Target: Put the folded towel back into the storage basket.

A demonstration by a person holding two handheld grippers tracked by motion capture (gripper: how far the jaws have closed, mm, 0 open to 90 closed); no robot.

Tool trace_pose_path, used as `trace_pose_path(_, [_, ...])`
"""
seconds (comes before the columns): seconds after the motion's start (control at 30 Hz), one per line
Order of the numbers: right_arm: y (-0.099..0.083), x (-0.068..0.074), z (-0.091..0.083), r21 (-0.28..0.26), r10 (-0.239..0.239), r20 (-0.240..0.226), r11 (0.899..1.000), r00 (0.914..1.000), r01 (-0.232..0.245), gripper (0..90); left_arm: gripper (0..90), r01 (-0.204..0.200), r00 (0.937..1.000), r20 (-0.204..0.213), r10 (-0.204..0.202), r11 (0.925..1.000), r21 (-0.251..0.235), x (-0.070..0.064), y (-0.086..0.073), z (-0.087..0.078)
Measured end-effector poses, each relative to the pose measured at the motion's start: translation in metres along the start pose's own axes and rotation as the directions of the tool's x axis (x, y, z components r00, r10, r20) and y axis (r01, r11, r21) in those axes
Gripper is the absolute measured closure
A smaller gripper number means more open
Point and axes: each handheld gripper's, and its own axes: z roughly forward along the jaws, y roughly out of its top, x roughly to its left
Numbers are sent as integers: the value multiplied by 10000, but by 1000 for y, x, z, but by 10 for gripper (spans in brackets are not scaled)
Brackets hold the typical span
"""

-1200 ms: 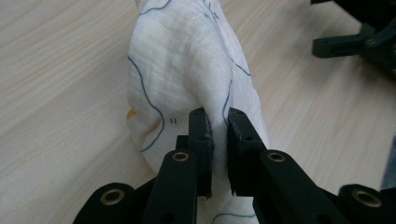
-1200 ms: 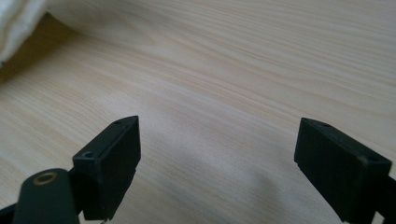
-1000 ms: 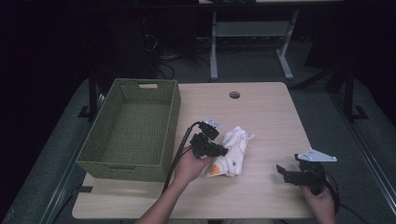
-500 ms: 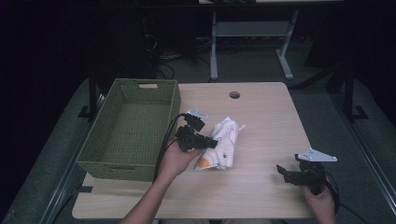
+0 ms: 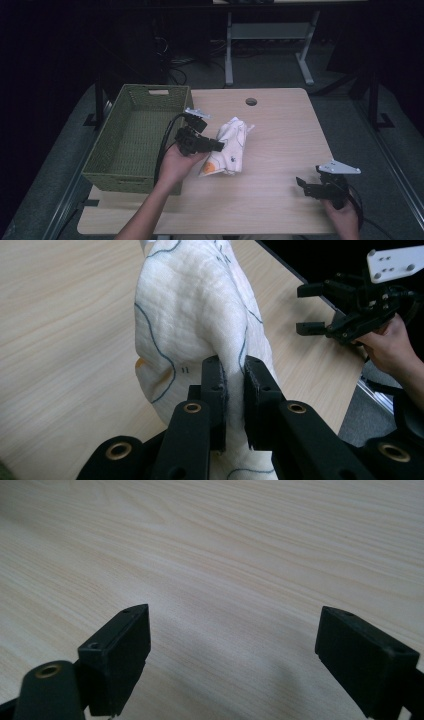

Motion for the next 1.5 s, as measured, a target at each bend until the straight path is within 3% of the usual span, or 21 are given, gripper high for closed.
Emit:
trace_pose_path(0.33, [0, 1, 1, 43, -95, -3, 9999, 10000, 95, 142, 819, 306, 9993, 233, -302, 9994, -178, 12, 0, -23])
trace_pose_path(1.13, [1, 0, 2, 120, -142, 40, 9998, 9999, 142, 142, 818, 421, 9991, -83, -427, 9976, -543, 17, 5, -65])
trace_pose_path(1.5, [0, 0, 2, 131, -118, 62, 9998, 9999, 117, 142, 819, 687, 9970, -312, -708, 9957, -620, 31, 1, -87])
